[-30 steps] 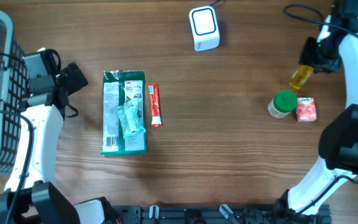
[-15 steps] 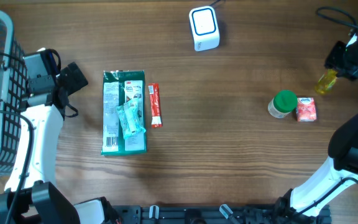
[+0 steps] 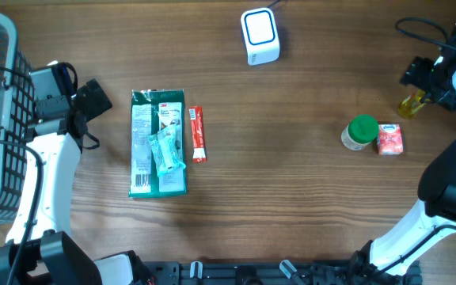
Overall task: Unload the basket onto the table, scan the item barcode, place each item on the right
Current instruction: 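Carry the Vim bottle to the far right and release it, then move the right gripper to the red stick snack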
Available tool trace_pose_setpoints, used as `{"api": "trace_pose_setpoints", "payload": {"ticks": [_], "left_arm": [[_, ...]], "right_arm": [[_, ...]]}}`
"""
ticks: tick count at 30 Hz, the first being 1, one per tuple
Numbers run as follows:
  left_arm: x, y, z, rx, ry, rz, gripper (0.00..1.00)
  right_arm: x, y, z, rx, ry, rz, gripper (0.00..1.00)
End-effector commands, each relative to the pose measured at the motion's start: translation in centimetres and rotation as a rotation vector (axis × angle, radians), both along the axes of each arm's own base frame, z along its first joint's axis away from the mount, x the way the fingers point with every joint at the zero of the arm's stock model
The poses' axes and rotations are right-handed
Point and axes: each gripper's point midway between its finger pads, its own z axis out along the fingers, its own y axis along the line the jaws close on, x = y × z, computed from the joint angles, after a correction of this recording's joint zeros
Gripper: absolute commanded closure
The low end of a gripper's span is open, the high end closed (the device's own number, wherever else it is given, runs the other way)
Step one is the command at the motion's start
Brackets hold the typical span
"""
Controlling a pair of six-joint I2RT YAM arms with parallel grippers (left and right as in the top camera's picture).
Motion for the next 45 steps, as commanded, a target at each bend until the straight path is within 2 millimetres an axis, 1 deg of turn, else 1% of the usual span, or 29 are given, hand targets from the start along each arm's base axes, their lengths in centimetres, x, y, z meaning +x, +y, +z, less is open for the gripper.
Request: {"api": "trace_pose_setpoints", "payload": {"ticks": [1, 3, 5, 7, 10, 11, 13, 14, 15, 16, 17, 18, 19, 21, 22, 24, 25, 26, 28, 29, 30, 34, 36, 37, 40, 45], "left_arm": [[0.2, 0.2, 0.9, 0.012, -0.021, -0.006, 0.0], [0.2, 0.2, 0.9, 0.012, -0.021, -0.006, 0.0], [0.2, 0.2, 0.9, 0.012, -0.021, -0.006, 0.0], [0.2, 0.2, 0.9, 0.012, -0.021, -0.006, 0.0], [0.2, 0.2, 0.9, 0.012, -0.021, -0.006, 0.0], [0.2, 0.2, 0.9, 0.012, -0.021, -0.006, 0.0], [0.2, 0.2, 0.9, 0.012, -0.021, -0.006, 0.0], [0.2, 0.2, 0.9, 0.012, -0.021, -0.006, 0.0], [0.2, 0.2, 0.9, 0.012, -0.021, -0.006, 0.0], [0.2, 0.2, 0.9, 0.012, -0.021, -0.006, 0.0], [0.2, 0.2, 0.9, 0.012, -0.021, -0.006, 0.0], [0.2, 0.2, 0.9, 0.012, -0.021, -0.006, 0.0], [0.2, 0.2, 0.9, 0.012, -0.022, -0.006, 0.0], [0.2, 0.2, 0.9, 0.012, -0.021, -0.006, 0.0], [0.2, 0.2, 0.9, 0.012, -0.021, -0.006, 0.0], [0.2, 0.2, 0.9, 0.012, -0.021, -0.006, 0.0], [0.2, 0.2, 0.9, 0.012, -0.021, -0.005, 0.0], [0.2, 0.2, 0.9, 0.012, -0.021, -0.006, 0.0], [0.2, 0.2, 0.9, 0.012, -0.021, -0.006, 0.0], [0.2, 0.2, 0.9, 0.012, -0.021, -0.006, 0.0], [0.2, 0.2, 0.9, 0.012, -0.021, -0.006, 0.0], [0.2, 0.2, 0.9, 0.012, -0.021, -0.006, 0.0], [0.2, 0.2, 0.9, 0.012, -0.021, -0.006, 0.0], [0.2, 0.2, 0.9, 0.012, -0.021, -0.006, 0.0], [0.2, 0.2, 0.9, 0.012, -0.021, -0.006, 0.0], [0.2, 0.2, 0.9, 0.012, -0.021, -0.006, 0.0]], "right_arm": [[-0.1, -0.3, 0.3, -0.011, -0.001, -0.014, 0.0], [0.0, -0.3, 1.4, -0.02, -0.025, -0.014, 0.0], [0.0, -0.4, 3.2, -0.036, -0.066, -0.015, 0.0], [0.2, 0.1, 6.9, -0.043, -0.155, -0.004, 0.0], [0.4, 2.9, 11.4, 0.04, -0.299, 0.065, 0.0], [0.5, 4.1, 12.8, 0.075, -0.343, 0.096, 0.0], [0.4, 7.5, 15.7, 0.161, -0.432, 0.226, 0.02], [0.1, 10.5, 17.4, 0.231, -0.483, 0.342, 0.09], [-0.2, 12.7, 18.3, 0.285, -0.509, 0.415, 0.15], [-0.7, 15.1, 19.0, 0.345, -0.521, 0.484, 0.27], [-1.1, 16.9, 19.2, 0.388, -0.515, 0.533, 0.34], [-1.6, 18.6, 18.9, 0.421, -0.489, 0.562, 0.38], [-2.2, 20.2, 18.5, 0.444, -0.454, 0.59, 0.39], [-3.4, 24.5, 16.8, 0.481, -0.36, 0.671, 0.42], [-3.8, 26.2, 16.1, 0.487, -0.33, 0.707, 0.43], [-4.7, 30.4, 14.6, 0.508, -0.28, 0.794, 0.43], [-5.0, 32.0, 13.6, 0.516, -0.254, 0.797, 0.43], [-5.2, 33.2, 12.9, 0.519, -0.235, 0.795, 0.43], [-5.8, 36.2, 10.5, 0.507, -0.195, 0.793, 0.43], [-6.1, 37.5, 9.3, 0.496, -0.182, 0.793, 0.32], [-6.4, 39.0, 8.0, 0.491, -0.17, 0.801, 0.0], [-7.8, 44.8, 3.4, 0.509, -0.164, 0.865, 0.0], [-8.4, 46.9, 0.8, 0.515, -0.145, 0.869, 0.0], [-8.7, 47.6, -0.6, 0.516, -0.125, 0.844, 0.0], [-9.2, 48.6, -3.7, 0.503, -0.072, 0.809, 0.01], [-10.1, 50.2, -7.4, 0.497, -0.015, 0.835, 0.0]]}}
